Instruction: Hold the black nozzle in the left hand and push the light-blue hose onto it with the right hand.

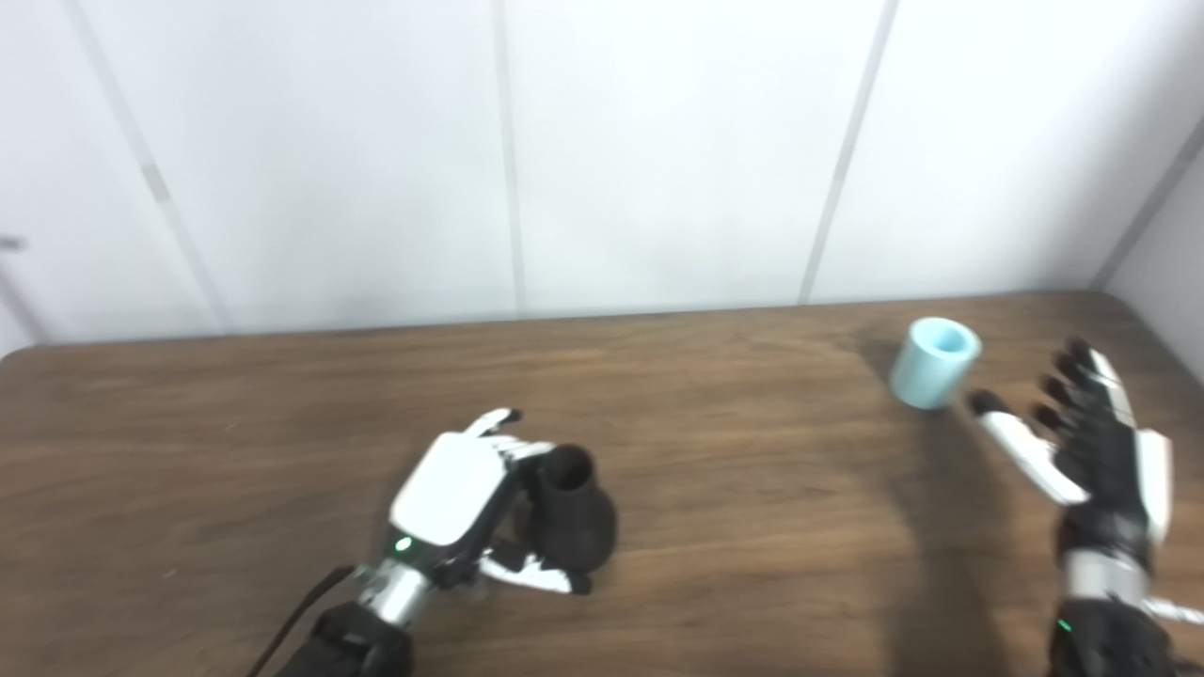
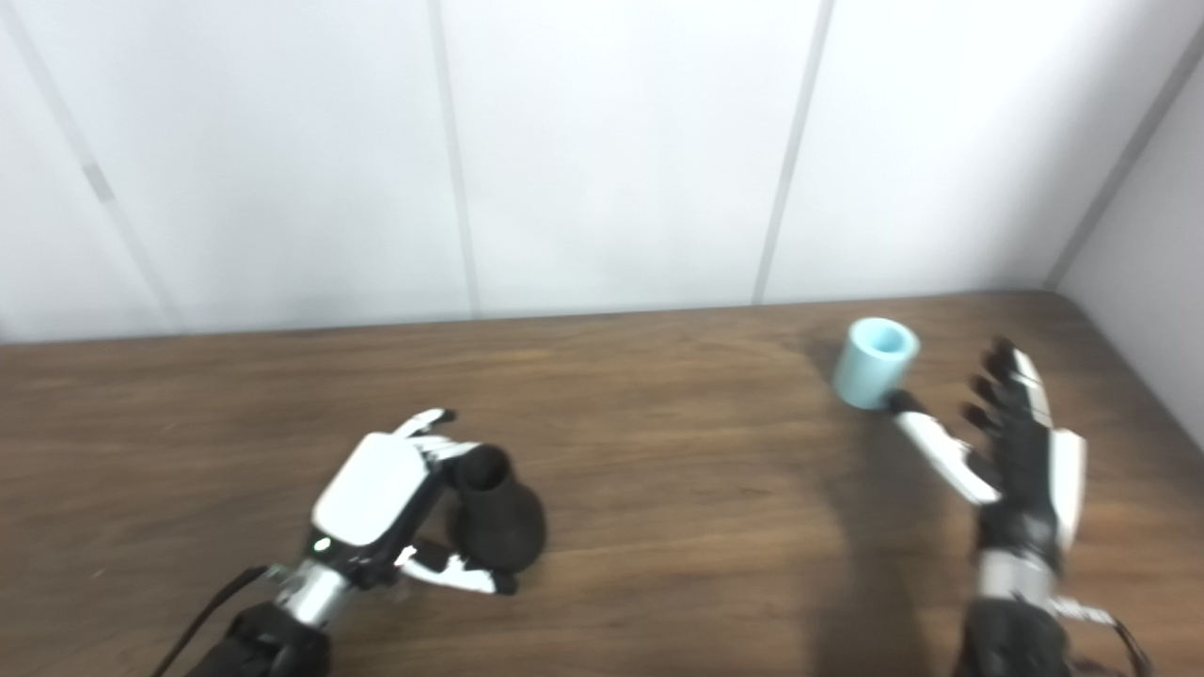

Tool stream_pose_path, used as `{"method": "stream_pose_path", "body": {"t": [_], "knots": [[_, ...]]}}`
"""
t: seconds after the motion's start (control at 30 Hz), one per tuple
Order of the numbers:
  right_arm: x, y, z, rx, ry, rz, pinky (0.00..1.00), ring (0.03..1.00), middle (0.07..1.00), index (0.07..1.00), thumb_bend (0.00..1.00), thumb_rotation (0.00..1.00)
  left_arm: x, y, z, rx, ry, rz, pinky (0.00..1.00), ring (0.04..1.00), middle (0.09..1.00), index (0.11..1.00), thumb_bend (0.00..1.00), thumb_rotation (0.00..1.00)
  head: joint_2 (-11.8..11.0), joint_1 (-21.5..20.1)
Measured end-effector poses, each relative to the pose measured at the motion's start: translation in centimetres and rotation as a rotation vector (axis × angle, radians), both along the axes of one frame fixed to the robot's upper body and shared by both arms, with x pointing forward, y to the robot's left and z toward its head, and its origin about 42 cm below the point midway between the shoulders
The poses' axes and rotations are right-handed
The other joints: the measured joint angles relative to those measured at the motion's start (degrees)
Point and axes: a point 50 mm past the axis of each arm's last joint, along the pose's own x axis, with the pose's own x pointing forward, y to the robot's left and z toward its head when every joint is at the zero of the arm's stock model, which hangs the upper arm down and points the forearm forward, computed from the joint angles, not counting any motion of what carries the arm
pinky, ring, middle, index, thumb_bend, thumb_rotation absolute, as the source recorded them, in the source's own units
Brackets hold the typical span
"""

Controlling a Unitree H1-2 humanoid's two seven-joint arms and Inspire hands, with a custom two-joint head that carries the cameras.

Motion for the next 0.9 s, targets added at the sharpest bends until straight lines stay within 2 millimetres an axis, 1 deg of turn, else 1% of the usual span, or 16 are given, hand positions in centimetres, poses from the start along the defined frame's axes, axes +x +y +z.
{"method": "stream_pose_path", "body": {"t": [0.03,0.07,0.13,0.17,0.3,0.43,0.53,0.63,0.73,0.8,0.9], "knots": [[0.4,-0.1,-0.2,-0.007,0.011,0.001,0.84,0.912,0.946,0.979,0.93,0.46,0.0,0.0,0.0,-0.001,-0.001,-0.006,0.85,0.478,0.399,0.506,0.50,0.00,-0.1,-0.4],[0.7,-0.2,-0.4,-0.009,0.024,0.001,0.84,0.904,0.940,0.973,0.94,0.46,0.0,0.2,0.0,0.000,-0.004,-0.010,0.85,0.475,0.395,0.506,0.50,0.00,-0.2,-2.6],[1.3,-0.1,-0.9,-0.015,0.044,-0.001,0.82,0.886,0.926,0.956,0.95,0.44,0.0,0.3,0.0,-0.002,-0.005,-0.009,0.85,0.474,0.396,0.506,0.50,0.00,-0.2,-2.9],[1.6,-0.1,-1.1,-0.017,0.053,-0.004,0.81,0.881,0.921,0.953,0.97,0.44,0.0,0.4,0.0,-0.004,-0.005,-0.009,0.85,0.477,0.402,0.506,0.50,0.00,-0.1,-5.2],[2.6,0.0,-1.9,-0.013,0.073,-0.034,0.81,0.866,0.905,0.939,0.99,0.46,0.0,0.7,0.2,-0.020,-0.006,-0.019,0.85,0.480,0.411,0.507,0.50,0.00,0.1,-7.0],[3.0,0.3,-2.6,-0.002,0.092,-0.032,0.81,0.873,0.906,0.936,0.95,0.46,0.0,1.3,0.3,-0.025,-0.006,-0.024,0.85,0.478,0.410,0.507,0.50,0.00,0.0,-9.0],[3.2,0.5,-3.3,-0.007,0.117,-0.031,0.80,0.868,0.907,0.923,0.94,0.46,0.2,1.9,0.3,-0.028,-0.002,-0.014,0.86,0.485,0.424,0.506,0.50,0.00,-0.2,-10.0],[3.6,0.4,-3.7,0.000,0.132,-0.034,0.80,0.874,0.915,0.930,0.94,0.45,0.2,2.4,0.2,-0.018,0.000,-0.008,0.86,0.489,0.431,0.504,0.50,0.00,-0.2,-10.5],[4.2,0.5,-3.5,0.001,0.122,-0.034,0.80,0.880,0.920,0.937,0.94,0.46,0.3,2.6,0.2,-0.020,-0.001,-0.012,0.85,0.490,0.437,0.505,0.50,0.00,-0.4,-11.4],[4.7,0.5,-3.3,0.003,0.115,-0.041,0.80,0.884,0.922,0.945,0.95,0.47,0.3,2.6,0.2,-0.022,-0.001,-0.016,0.85,0.492,0.439,0.503,0.50,0.00,-0.4,-11.7],[5.4,0.4,-3.3,0.010,0.117,-0.050,0.81,0.888,0.918,0.945,0.95,0.47,0.3,2.7,0.2,-0.020,-0.001,-0.019,0.85,0.488,0.437,0.506,0.50,0.00,-0.4,-11.8]]}}
